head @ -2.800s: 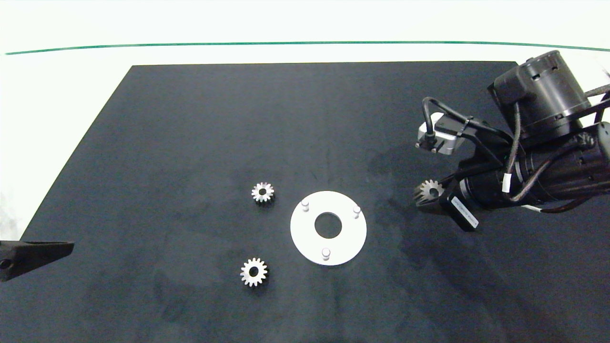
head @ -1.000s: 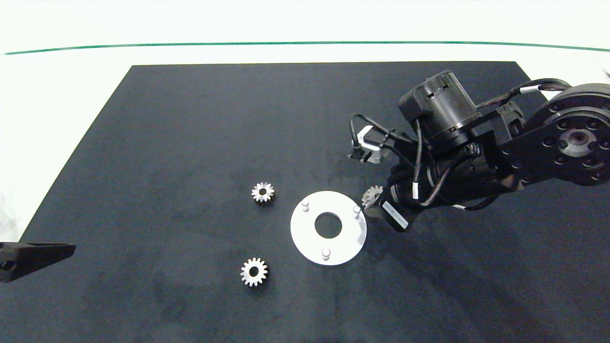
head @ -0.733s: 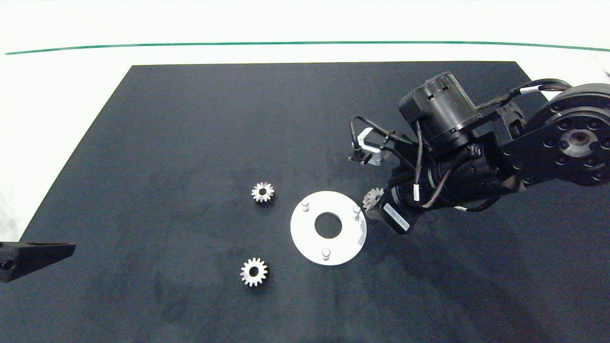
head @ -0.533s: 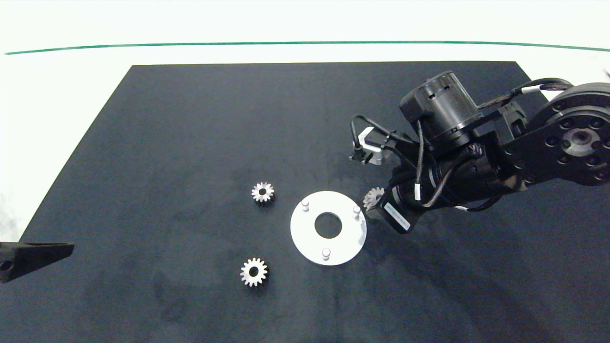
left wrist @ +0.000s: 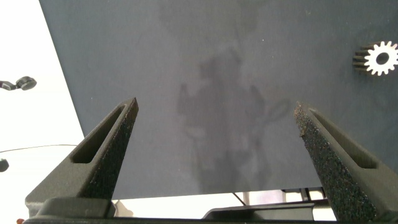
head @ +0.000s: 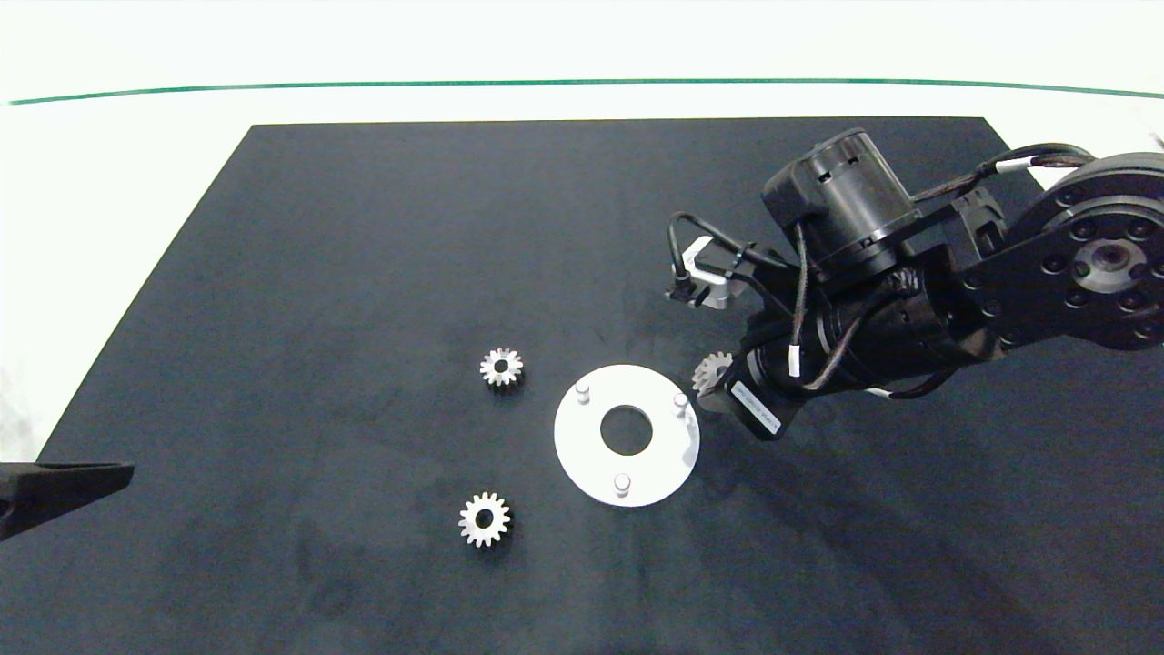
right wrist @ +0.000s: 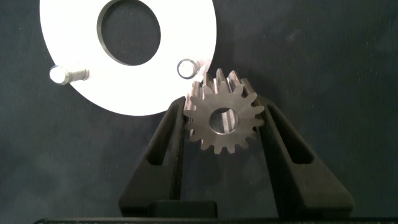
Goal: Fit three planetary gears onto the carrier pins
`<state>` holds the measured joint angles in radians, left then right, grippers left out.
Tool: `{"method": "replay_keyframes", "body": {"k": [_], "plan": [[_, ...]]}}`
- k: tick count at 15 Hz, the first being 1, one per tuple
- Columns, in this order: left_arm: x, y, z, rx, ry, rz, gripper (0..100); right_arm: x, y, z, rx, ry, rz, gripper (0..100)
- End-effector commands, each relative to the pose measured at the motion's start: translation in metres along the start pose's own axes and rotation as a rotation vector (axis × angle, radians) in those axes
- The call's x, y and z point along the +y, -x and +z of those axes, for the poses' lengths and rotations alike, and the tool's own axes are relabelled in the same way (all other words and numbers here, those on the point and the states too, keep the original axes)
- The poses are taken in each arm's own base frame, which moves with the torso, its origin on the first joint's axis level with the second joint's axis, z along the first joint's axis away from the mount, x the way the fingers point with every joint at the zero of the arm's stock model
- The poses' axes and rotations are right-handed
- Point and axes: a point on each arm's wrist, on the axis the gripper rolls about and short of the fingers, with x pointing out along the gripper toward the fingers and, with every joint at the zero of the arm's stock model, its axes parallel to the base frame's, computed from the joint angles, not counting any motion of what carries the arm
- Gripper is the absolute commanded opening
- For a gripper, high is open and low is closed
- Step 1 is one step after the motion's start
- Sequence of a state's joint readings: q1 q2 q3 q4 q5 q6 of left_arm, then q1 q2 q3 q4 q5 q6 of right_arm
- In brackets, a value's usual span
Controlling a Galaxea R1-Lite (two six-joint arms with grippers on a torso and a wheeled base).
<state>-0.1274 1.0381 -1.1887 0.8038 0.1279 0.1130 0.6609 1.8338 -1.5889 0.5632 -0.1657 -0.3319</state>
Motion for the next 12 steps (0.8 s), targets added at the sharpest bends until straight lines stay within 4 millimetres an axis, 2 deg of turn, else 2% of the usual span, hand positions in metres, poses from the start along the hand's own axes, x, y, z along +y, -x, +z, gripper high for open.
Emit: {"method": "replay_keyframes", "body": {"k": [1, 5, 12], "plan": [[0.0, 0.0, -0.001, 0.003, -0.001, 0.001, 100, 0.004, -0.007, 0.001, 0.015, 0.009, 0.01, 0], [0.0, 0.0, -0.001, 0.005, -0.001, 0.001, 100, 0.008, -0.008, 0.01, -0.011, 0.001, 0.014, 0], [0.0, 0.0, -0.001, 0.006, -0.001, 0.0, 100, 0.013, -0.014, 0.01, 0.001, 0.008, 0.027, 0]]}}
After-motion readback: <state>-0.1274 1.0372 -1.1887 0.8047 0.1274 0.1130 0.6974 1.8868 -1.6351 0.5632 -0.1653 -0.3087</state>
